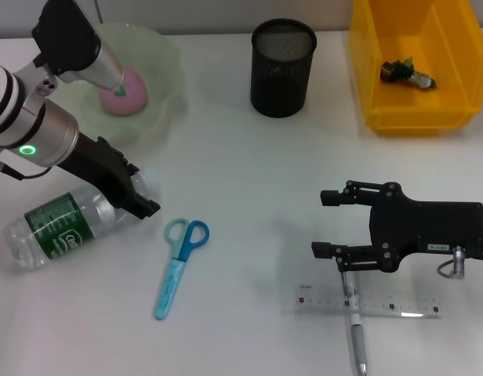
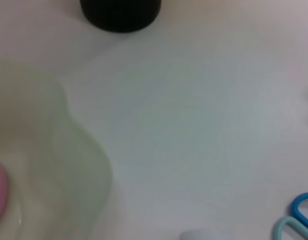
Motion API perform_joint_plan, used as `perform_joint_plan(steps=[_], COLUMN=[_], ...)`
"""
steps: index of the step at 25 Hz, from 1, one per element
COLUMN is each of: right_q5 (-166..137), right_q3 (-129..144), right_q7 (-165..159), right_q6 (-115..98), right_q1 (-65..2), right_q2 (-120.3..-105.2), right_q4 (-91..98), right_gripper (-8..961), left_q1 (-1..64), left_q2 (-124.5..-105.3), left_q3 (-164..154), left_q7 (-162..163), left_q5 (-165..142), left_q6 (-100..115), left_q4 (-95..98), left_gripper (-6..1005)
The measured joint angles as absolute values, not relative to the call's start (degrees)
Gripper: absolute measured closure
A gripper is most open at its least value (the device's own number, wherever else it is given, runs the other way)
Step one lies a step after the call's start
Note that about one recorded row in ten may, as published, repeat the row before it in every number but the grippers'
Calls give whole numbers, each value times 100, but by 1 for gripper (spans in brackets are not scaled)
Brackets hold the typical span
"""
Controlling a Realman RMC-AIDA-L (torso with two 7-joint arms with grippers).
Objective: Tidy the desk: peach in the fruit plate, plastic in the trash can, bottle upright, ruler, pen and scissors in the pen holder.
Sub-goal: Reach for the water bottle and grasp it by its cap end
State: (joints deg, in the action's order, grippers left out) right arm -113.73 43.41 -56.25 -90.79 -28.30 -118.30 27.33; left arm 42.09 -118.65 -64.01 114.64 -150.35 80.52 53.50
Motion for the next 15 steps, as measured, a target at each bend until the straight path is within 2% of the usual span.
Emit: perform_joint_plan(steps=[15], right_q5=[-11373], right_q3=[4351], right_q7=[-5630], right_q6=[-9079], right_q1=[-2849], right_q2=[-11830], right_q4=[2733], right_gripper=[163], left_q1=[4207], left_q2=[-11856], left_q3=[-6454], left_q7=[11338], left_q5=[-15028], left_q6=[7966], left_q4=[5304], left_gripper=[333])
